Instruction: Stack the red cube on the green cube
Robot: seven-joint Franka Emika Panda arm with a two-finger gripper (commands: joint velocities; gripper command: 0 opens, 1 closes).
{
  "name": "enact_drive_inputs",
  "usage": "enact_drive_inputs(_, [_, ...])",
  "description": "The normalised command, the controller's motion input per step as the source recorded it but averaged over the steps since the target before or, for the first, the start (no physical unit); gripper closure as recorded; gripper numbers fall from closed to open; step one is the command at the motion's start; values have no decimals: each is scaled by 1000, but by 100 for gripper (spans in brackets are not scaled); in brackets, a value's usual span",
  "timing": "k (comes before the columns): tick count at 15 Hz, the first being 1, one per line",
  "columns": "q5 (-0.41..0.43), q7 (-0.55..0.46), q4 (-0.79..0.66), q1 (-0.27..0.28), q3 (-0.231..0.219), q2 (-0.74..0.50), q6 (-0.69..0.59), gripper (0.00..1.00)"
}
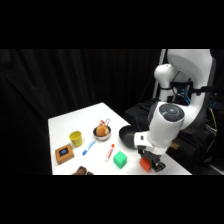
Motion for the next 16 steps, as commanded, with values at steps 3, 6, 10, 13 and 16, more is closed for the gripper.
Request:
enact_drive_inputs(3, [-228, 169, -75, -65, 36, -439, -407, 73])
enact_drive_inputs(6, [-207, 129, -60, -207, 166, -417, -362, 73])
enact_drive_inputs(10, [-127, -14, -28, -319, 222, -354, -224, 73])
enact_drive_inputs(13, [-21, -170, 39, -327, 193, -217, -137, 73])
enact_drive_inputs(16, [47, -237, 90, -277, 146, -101, -111, 73])
